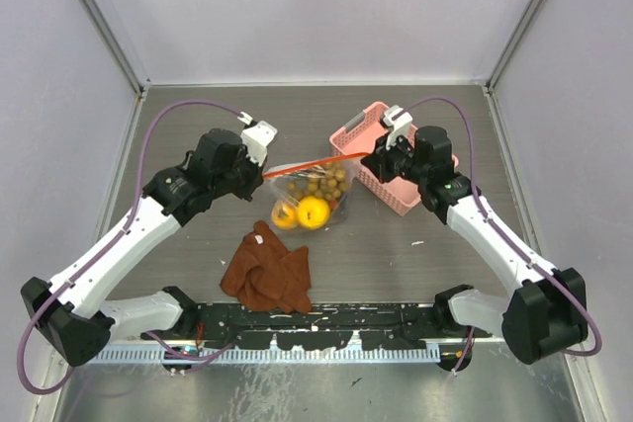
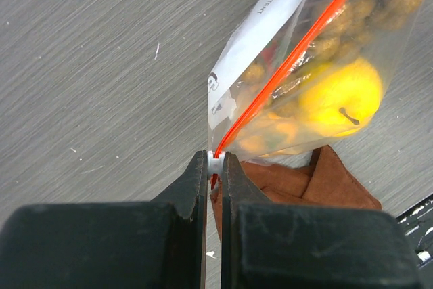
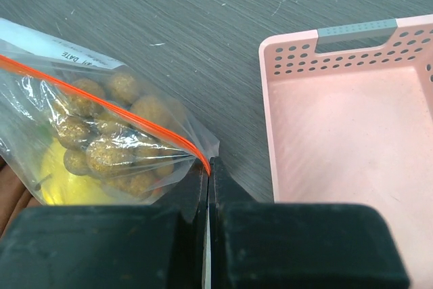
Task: Place the food in the zip-top bag and seal the zipper
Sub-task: Zip the zipper food storage bag at the center of the board, then place the zipper food storage bag at the center of the board, then reset both arms
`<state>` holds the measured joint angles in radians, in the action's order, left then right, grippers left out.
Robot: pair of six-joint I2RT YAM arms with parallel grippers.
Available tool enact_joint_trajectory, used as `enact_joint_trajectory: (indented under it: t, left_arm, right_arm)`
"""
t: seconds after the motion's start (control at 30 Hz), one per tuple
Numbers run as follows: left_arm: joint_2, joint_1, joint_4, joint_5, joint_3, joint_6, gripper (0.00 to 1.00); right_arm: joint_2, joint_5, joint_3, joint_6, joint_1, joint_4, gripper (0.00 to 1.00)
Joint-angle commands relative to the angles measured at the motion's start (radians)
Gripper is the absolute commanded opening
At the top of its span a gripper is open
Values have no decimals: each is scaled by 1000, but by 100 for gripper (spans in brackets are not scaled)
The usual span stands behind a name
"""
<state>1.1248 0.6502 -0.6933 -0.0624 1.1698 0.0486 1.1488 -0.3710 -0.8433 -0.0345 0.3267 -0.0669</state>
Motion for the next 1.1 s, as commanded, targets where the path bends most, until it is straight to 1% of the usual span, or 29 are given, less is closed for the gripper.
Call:
enact_joint_trajectory:
  t: [0.0,0.13,0.3,0.37,0.47,0.57,0.67,0.77,0.8,0.83,0.9,0.93,0.97,1.07]
  left_arm:
    - [8,-49,-74,-106,9,-19,0]
    - [36,-75,-73,-102,8,-54,0]
    - [79,-145,-52,-110,-11,-157,0]
    - [99,-178,-43,-112,-18,-207,0]
    - [132,-211,-39,-108,-23,-265,0]
    - [183,-230,-29,-98,-23,-307,0]
    - [209,-253,-17,-94,-27,-337,0]
    - [218,-283,-28,-94,-28,-374,1]
    - [213,-297,-39,-94,-27,-387,5]
    - [204,-304,-44,-94,-30,-395,11]
    - [168,-311,-47,-97,-41,-405,18]
    - [138,-311,-50,-102,-48,-406,23]
    - [99,-310,-52,-113,-58,-407,31]
    - [-14,-313,-74,-143,-76,-410,57]
  right_arm:
    - [34,58,-9,3,-43,104,1]
    - [86,12,-16,16,-42,150,1]
    - [207,-116,-54,76,-34,277,1]
    - [254,-123,-82,99,-23,302,6]
    - [293,-142,-121,139,-18,322,28]
    - [287,-122,-142,165,-19,306,46]
    - [236,-75,-134,168,-20,275,64]
    - [152,-25,-110,159,-20,219,79]
    - [116,8,-97,156,-20,204,86]
    - [79,28,-80,155,-20,189,98]
    - [5,128,-52,166,-20,148,100]
    - [-30,168,-42,168,-20,121,100]
    - [-65,215,-36,182,-20,92,100]
    - [-173,390,-30,255,-18,-21,100]
